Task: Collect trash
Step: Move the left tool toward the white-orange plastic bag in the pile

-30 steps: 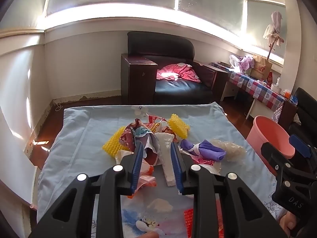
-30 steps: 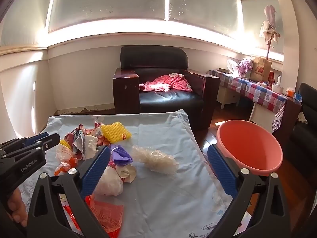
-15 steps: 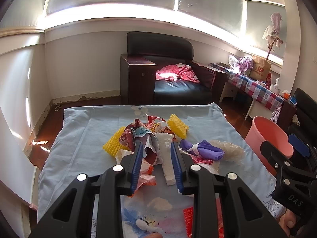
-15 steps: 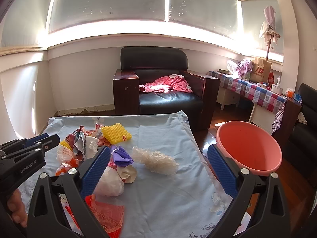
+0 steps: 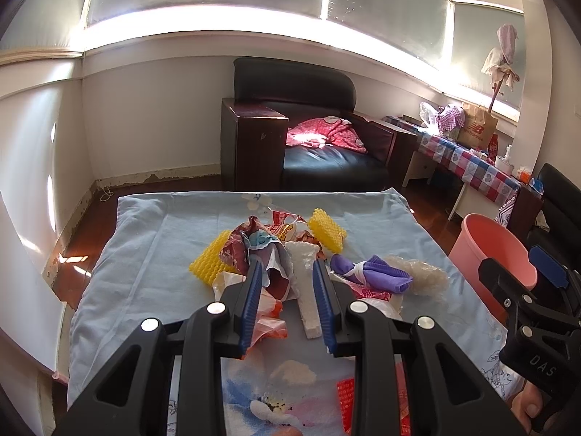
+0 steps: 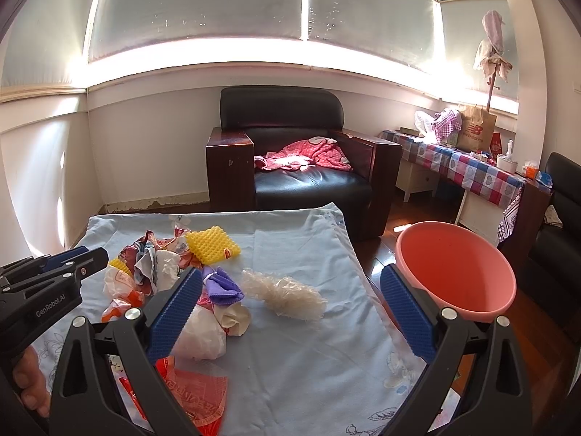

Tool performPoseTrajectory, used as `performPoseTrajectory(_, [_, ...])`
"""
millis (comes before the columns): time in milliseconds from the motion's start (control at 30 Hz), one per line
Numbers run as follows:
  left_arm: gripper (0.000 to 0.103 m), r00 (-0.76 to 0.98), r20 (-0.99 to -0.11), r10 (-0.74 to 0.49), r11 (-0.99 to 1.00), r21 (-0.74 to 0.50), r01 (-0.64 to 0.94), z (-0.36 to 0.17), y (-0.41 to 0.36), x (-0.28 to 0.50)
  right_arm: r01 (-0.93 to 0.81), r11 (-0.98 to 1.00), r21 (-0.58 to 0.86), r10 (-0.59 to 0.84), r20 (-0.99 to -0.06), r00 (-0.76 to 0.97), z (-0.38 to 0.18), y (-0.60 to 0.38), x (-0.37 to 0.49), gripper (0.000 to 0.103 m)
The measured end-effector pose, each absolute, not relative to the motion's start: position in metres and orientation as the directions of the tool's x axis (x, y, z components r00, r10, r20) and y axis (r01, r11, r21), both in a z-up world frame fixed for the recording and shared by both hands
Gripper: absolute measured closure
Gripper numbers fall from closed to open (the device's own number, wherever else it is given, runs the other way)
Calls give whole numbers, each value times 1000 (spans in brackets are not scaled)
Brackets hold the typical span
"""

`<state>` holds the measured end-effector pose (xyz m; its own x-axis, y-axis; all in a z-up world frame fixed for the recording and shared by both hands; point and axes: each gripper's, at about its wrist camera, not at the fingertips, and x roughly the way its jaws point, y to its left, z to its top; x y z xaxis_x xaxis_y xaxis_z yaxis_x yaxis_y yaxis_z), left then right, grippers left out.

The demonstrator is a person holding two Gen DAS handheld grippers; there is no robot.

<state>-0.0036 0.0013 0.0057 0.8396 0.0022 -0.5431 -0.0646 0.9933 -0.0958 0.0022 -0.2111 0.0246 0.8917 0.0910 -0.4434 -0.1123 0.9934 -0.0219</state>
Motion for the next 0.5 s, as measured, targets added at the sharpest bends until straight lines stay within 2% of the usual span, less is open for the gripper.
performPoseTrajectory(500, [75, 839, -544, 0, 993, -99, -64, 12, 2, -8, -121, 992, -20, 100, -445, 890, 24, -210, 1, 4])
